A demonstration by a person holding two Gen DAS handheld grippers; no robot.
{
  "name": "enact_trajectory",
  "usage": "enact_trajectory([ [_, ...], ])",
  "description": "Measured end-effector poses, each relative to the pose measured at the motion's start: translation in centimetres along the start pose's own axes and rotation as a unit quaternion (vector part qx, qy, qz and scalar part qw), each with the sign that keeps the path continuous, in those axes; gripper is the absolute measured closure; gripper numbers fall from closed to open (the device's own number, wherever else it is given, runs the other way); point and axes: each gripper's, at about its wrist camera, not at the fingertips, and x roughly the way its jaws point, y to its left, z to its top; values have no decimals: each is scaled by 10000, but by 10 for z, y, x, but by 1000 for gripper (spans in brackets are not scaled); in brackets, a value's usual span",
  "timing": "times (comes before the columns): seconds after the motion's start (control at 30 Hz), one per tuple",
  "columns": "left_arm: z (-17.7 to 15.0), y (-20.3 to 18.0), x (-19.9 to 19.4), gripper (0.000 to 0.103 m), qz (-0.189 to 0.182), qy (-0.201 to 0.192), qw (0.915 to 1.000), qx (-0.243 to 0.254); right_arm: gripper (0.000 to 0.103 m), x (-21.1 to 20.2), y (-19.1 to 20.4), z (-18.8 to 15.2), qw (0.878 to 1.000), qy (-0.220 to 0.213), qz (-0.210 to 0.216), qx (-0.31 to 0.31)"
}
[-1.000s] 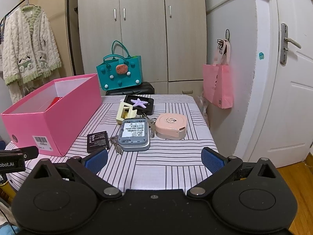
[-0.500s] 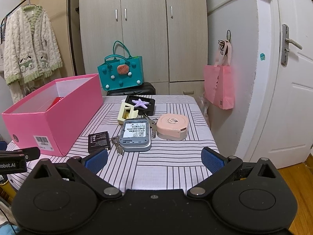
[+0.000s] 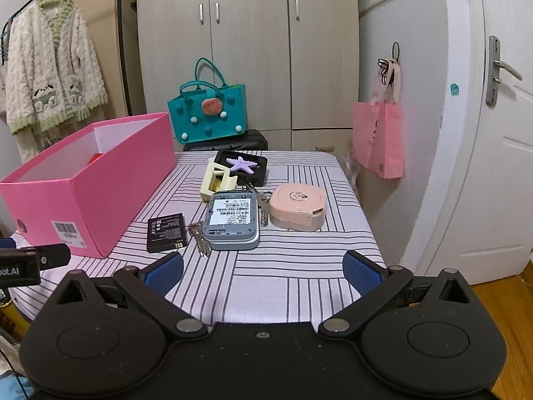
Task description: Organize rigid objects
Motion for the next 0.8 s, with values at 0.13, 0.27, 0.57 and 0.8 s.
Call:
enact_trajectory([
  [0.13, 6, 10, -1, 0, 20, -7, 9999, -115, 0, 2, -5, 2, 9995, -177, 232, 111],
  [0.27, 16, 25, -13, 0, 10, -337, 9994, -90, 0, 10, -10, 2, 9973, -382, 632, 39],
  [0.57, 58, 49, -10, 1, 204, -332, 9959, 812, 4, 56, -10, 18, 9934, 182, 1074, -357],
  [0.8, 104, 71, 6, 3, 159, 195, 9920, 1234, 8, 92, -8, 43, 9832, 785, 1532, -608],
])
